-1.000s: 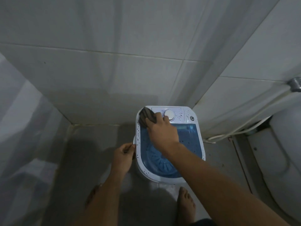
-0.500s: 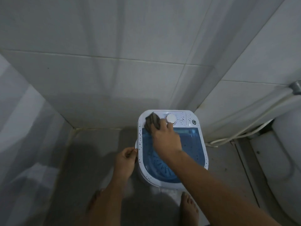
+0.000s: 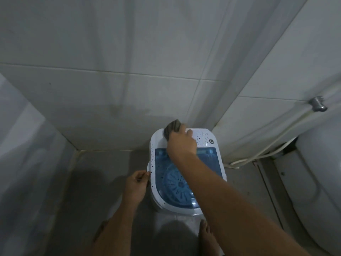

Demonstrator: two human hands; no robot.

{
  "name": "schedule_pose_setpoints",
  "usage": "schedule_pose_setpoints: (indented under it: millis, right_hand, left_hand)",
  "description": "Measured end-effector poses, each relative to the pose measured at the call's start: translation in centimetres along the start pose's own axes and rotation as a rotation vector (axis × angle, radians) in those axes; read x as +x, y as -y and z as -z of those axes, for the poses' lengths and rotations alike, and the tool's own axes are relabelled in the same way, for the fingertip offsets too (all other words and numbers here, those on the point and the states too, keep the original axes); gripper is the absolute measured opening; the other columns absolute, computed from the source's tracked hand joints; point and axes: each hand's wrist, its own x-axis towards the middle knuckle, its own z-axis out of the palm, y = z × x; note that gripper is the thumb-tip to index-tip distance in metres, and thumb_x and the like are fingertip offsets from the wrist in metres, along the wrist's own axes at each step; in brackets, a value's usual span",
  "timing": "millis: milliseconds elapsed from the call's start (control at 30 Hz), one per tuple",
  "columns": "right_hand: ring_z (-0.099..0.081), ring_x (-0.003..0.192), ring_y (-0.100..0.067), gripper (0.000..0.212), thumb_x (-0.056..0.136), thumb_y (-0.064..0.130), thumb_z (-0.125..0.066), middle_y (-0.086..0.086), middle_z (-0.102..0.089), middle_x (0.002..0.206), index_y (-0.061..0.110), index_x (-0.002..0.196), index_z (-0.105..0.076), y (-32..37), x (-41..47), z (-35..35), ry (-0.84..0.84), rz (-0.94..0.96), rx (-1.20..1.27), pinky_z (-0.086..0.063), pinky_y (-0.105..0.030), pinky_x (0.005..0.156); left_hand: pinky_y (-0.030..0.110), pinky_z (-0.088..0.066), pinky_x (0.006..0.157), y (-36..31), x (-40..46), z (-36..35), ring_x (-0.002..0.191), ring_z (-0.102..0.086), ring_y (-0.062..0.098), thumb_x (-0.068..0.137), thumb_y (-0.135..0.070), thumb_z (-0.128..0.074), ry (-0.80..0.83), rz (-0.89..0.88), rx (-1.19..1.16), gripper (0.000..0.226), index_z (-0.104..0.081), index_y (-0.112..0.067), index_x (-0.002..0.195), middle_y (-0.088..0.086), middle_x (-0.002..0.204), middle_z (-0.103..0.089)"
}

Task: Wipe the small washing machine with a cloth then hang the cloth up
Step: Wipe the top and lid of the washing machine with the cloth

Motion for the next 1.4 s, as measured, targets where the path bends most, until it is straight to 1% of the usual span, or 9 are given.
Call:
schedule_pose_setpoints:
  millis: [167, 267, 467, 667, 767, 900, 1067, 1267, 1400]
  right_hand:
    - [-0.036, 0.133, -0.040, 0.046, 0.096, 0.010, -0.055, -0.017, -0.032, 0.145, 0.009, 0.141, -0.049, -0.6, -4.6, -2.1, 0.048, 0.150, -0.057, -0.056, -0.049, 0.085]
    - [-0.043, 0.122, -0.036, 0.047, 0.093, 0.010, -0.058, -0.017, -0.038, 0.139, 0.007, 0.138, -0.050, -1.6, -2.2, -1.3, 0.007, 0.223, -0.131, -0.055, -0.046, 0.080]
    - [-0.043, 0.122, -0.034, 0.038, 0.095, 0.010, -0.056, -0.016, -0.040, 0.138, 0.006, 0.132, -0.057, 0.4, 2.7, 1.0, 0.005, 0.052, -0.035, -0.052, -0.042, 0.086]
    - [-0.042, 0.121, -0.037, 0.038, 0.095, 0.011, -0.056, -0.017, -0.037, 0.139, 0.009, 0.133, -0.055, 0.6, -2.7, -2.2, 0.012, 0.408, -0.136, -0.054, -0.044, 0.074]
    - [-0.041, 0.125, -0.038, 0.039, 0.094, 0.010, -0.057, -0.017, -0.038, 0.141, 0.010, 0.133, -0.057, -0.7, 0.3, -0.9, -0.003, 0.294, -0.109, -0.053, -0.047, 0.081]
    - [-0.048, 0.124, -0.035, 0.044, 0.096, 0.019, -0.060, -0.015, -0.045, 0.138, 0.007, 0.137, -0.052, -2.0, 5.9, 2.3, 0.100, 0.151, -0.065, -0.047, -0.042, 0.095]
    - [-0.064, 0.104, -0.036, 0.034, 0.096, 0.026, -0.052, -0.016, -0.063, 0.120, 0.009, 0.123, -0.062, -7.2, 9.1, 3.3, 0.181, 0.156, -0.052, -0.055, -0.042, 0.091]
    - [-0.052, 0.113, -0.035, 0.037, 0.101, 0.029, -0.046, -0.013, -0.049, 0.126, 0.026, 0.136, -0.059, -15.5, 5.6, 0.6, 0.057, 0.059, 0.020, -0.051, -0.044, 0.091]
    - [-0.046, 0.114, -0.032, 0.043, 0.099, 0.030, -0.051, -0.008, -0.046, 0.131, 0.035, 0.141, -0.050, -14.7, -2.0, -2.1, -0.048, 0.246, -0.064, -0.054, -0.043, 0.076]
  left_hand:
    - [0.048, -0.056, 0.091, -0.3, -0.2, -0.2, 0.091, -0.072, 0.030, 0.093, -0.013, -0.064, -0.009, -0.007, -0.014, 0.011, -0.070, -0.018, 0.085, 0.008, 0.089, -0.076]
    - [0.047, -0.057, 0.091, -0.6, -0.5, -0.2, 0.089, -0.073, 0.026, 0.092, -0.015, -0.064, -0.010, -0.013, 0.021, 0.009, -0.071, -0.020, 0.087, 0.006, 0.090, -0.076]
    - [0.047, -0.058, 0.088, -0.7, -0.7, 0.0, 0.084, -0.072, 0.024, 0.092, -0.018, -0.065, -0.029, -0.032, 0.062, 0.012, -0.074, -0.011, 0.095, 0.007, 0.088, -0.077]
    - [0.050, -0.057, 0.088, -0.4, -0.2, -0.3, 0.077, -0.068, 0.028, 0.091, -0.011, -0.064, -0.028, -0.032, 0.040, 0.009, -0.070, -0.014, 0.086, 0.011, 0.083, -0.074]
    - [0.050, -0.057, 0.088, -0.3, 0.0, -0.3, 0.084, -0.070, 0.034, 0.091, -0.008, -0.064, -0.020, -0.028, 0.039, 0.009, -0.071, -0.004, 0.093, 0.020, 0.090, -0.074]
    - [0.052, -0.057, 0.089, -0.2, -0.2, 0.0, 0.088, -0.073, 0.035, 0.091, -0.012, -0.065, -0.009, -0.028, 0.060, 0.013, -0.072, -0.004, 0.099, 0.016, 0.091, -0.076]
    - [0.052, -0.057, 0.088, -0.8, -0.7, -0.1, 0.089, -0.073, 0.037, 0.092, -0.011, -0.064, -0.014, -0.026, 0.078, 0.008, -0.072, -0.009, 0.093, 0.014, 0.088, -0.076]
    - [0.048, -0.057, 0.087, -1.1, -0.9, 0.0, 0.082, -0.072, 0.029, 0.093, -0.012, -0.063, -0.018, -0.043, 0.101, 0.014, -0.072, -0.004, 0.101, 0.013, 0.089, -0.076]
    - [0.049, -0.058, 0.086, -0.6, -0.6, 0.2, 0.082, -0.074, 0.025, 0.094, -0.021, -0.063, 0.022, -0.050, 0.139, 0.015, -0.072, -0.011, 0.101, 0.007, 0.087, -0.078]
